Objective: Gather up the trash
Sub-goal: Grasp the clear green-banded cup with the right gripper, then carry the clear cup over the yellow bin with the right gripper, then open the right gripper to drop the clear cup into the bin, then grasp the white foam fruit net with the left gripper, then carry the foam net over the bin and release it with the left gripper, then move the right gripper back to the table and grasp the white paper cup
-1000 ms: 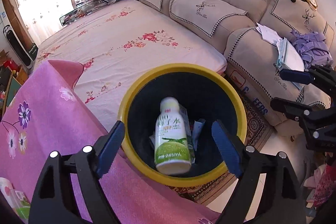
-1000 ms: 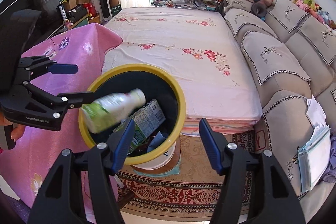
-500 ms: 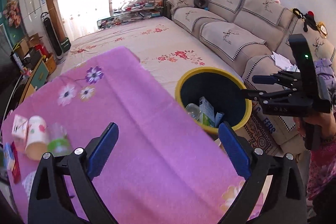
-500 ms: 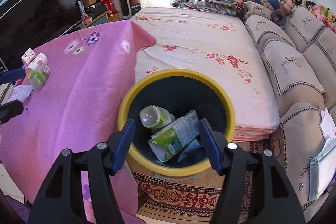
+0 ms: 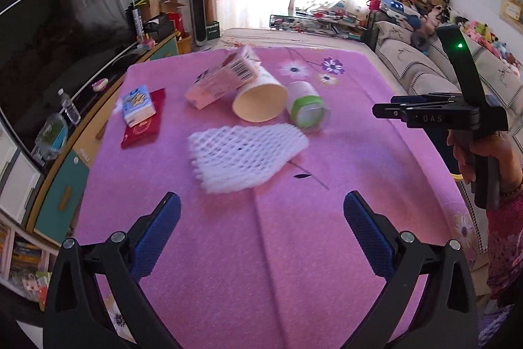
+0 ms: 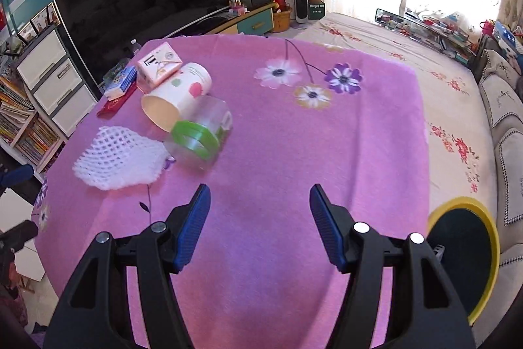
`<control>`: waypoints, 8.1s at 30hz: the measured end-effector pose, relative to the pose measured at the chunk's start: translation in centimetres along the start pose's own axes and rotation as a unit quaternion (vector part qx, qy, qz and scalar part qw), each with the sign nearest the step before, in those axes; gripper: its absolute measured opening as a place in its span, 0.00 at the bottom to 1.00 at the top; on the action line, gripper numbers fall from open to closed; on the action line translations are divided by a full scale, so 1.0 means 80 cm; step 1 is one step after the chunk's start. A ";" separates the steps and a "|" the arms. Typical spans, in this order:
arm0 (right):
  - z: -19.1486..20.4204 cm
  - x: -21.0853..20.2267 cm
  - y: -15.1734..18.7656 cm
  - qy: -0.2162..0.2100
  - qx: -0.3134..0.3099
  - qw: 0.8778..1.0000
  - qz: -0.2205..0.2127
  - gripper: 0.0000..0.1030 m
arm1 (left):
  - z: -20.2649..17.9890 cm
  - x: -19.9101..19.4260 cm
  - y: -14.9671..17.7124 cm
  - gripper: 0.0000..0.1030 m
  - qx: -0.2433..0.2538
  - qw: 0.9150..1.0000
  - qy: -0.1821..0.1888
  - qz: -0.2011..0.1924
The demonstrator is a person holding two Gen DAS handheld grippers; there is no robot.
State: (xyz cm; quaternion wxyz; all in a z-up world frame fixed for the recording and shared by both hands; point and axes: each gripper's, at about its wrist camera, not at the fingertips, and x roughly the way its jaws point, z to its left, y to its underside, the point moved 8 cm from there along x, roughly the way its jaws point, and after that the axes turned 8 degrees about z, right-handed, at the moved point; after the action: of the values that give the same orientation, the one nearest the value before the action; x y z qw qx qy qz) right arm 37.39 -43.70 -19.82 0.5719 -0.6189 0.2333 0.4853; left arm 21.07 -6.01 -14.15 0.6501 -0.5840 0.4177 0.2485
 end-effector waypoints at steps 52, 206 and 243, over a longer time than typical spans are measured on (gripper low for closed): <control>-0.011 -0.026 0.023 0.026 0.056 0.998 -0.028 0.48 | -0.054 0.031 -0.010 0.95 0.028 0.999 0.037 0.005; -0.382 -0.181 0.311 0.151 0.219 0.964 -0.009 0.66 | -0.575 0.174 -0.142 0.83 0.218 0.967 0.126 0.048; 0.112 0.085 -0.074 0.006 -0.013 1.000 0.006 0.51 | 0.117 0.012 0.025 0.95 -0.100 0.994 -0.039 -0.004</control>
State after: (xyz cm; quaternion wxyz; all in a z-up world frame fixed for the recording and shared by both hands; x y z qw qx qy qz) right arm 42.21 -32.11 -21.73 0.5592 -0.6280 0.2341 0.4879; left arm 22.30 3.31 -16.36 0.6051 -0.6375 0.3631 0.3091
